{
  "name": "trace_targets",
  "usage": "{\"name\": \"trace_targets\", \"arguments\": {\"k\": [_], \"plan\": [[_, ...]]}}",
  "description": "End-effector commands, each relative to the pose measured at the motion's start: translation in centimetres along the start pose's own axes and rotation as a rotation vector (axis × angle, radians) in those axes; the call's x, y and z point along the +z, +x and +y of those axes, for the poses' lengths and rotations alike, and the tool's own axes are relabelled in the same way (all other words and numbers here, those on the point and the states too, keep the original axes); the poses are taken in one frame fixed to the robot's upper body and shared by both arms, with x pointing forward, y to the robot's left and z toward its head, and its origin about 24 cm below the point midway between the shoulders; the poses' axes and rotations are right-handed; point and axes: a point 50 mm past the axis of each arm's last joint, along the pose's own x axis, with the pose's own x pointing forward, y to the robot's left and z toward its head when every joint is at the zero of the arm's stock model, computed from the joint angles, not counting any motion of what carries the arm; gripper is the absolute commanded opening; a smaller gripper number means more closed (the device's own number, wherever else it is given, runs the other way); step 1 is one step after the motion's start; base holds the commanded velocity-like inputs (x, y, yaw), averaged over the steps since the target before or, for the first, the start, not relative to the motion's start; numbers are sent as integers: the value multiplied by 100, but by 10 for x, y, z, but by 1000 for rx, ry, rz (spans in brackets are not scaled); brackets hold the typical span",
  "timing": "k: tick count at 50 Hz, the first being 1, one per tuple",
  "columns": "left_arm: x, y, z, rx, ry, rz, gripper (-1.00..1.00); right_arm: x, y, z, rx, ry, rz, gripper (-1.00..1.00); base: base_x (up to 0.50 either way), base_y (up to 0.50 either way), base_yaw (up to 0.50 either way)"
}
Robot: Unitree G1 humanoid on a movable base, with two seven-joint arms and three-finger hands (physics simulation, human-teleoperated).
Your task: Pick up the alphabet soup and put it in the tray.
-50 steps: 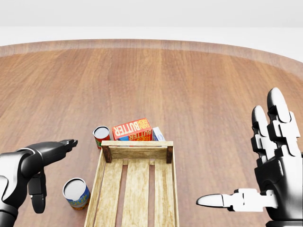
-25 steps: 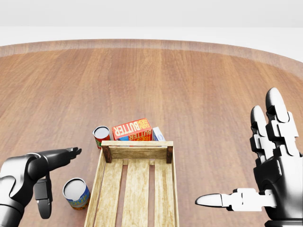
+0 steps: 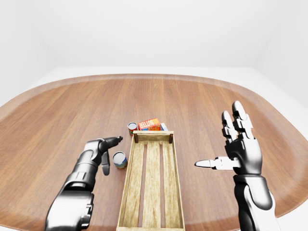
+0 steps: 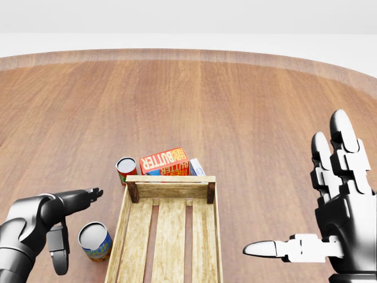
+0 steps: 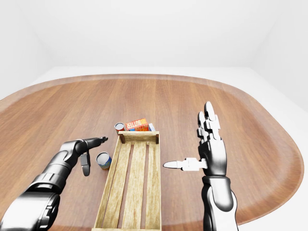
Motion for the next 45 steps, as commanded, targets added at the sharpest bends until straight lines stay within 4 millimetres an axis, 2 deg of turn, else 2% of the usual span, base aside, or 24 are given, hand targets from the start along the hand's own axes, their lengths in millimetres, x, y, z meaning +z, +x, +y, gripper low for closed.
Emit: {"name": "trace_targets", "arguments": {"k": [1,8,12,32,35,40,45], "plan": [[0,1,1,14,-26,-4,100,0,1,1,2,0,0,100,0,0,0],[-3,-2,7,31,-22,-3,100,0,1,2,5,2,-1,100,0,0,0],[-3,-2,5,34,-18,-2,100,-6,4,4,-5,-42,24,100,0,0,0],[-3,-2,5,34,-18,-2,100,-6,4,4,-5,-42,25,100,0,0,0],[-4,3,-2,14,-28,12,100,-4,3,3,-9,-39,16,100,0,0,0],[-5,4,3,4,-44,24,100,-6,4,3,-7,-38,21,100,0,0,0],[-7,5,-1,-8,-49,31,100,-7,4,3,-3,-35,28,100,0,0,0]]}}
